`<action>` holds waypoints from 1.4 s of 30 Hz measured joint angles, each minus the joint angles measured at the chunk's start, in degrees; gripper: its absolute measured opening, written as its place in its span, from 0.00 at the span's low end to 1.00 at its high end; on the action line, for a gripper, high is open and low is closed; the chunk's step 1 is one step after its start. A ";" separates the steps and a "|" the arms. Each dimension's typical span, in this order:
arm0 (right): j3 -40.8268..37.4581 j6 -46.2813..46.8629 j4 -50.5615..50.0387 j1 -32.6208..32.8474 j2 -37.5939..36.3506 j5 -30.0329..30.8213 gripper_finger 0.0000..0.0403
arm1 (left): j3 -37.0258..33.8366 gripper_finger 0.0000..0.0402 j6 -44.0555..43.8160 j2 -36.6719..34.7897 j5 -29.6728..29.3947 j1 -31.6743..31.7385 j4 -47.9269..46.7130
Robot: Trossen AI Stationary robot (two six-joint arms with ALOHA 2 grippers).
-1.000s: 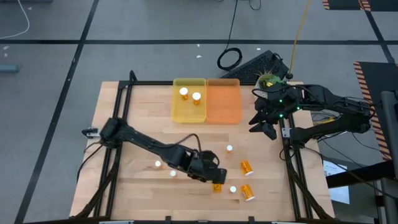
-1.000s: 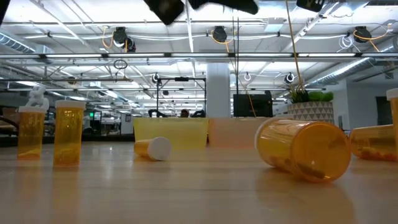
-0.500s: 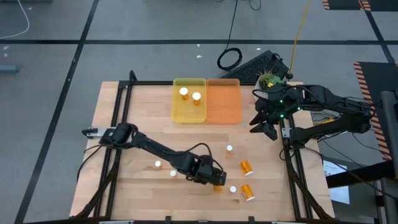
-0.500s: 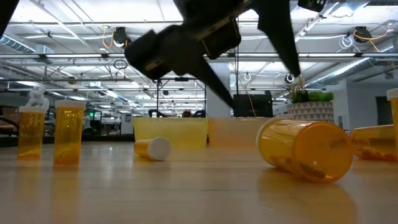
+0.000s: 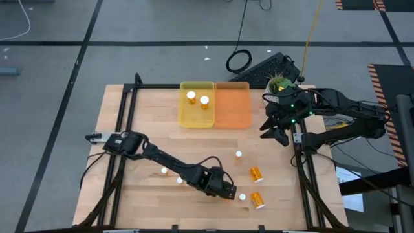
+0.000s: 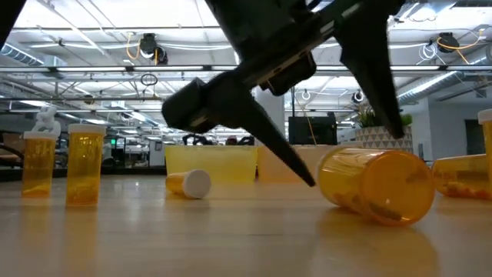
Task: Pick and place medicine bottles into bin by pill shape (circle, oval)
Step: Put the large orange capsule bottle into the yellow bin
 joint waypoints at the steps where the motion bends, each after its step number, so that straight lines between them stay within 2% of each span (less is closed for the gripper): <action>1: 0.00 -0.12 0.01 -0.01 0.00 0.00 0.43 | -0.11 0.69 0.58 0.11 -0.12 0.02 -0.33; 14: 0.00 -0.91 -0.12 -0.01 -0.02 -0.02 0.43 | 0.07 0.68 3.38 2.61 -0.51 0.67 0.25; 26: 0.00 -0.91 0.03 0.00 -0.02 -0.04 0.43 | 0.02 0.46 4.58 2.75 -2.59 1.56 -1.32; 36: 0.00 -1.35 0.03 -0.01 -0.02 -0.04 0.43 | -0.04 0.51 4.49 2.81 -1.13 2.89 -0.31; 42: 0.00 -1.35 -0.07 0.00 -0.02 -0.07 0.43 | -0.16 0.47 7.23 2.24 -0.91 3.42 -0.23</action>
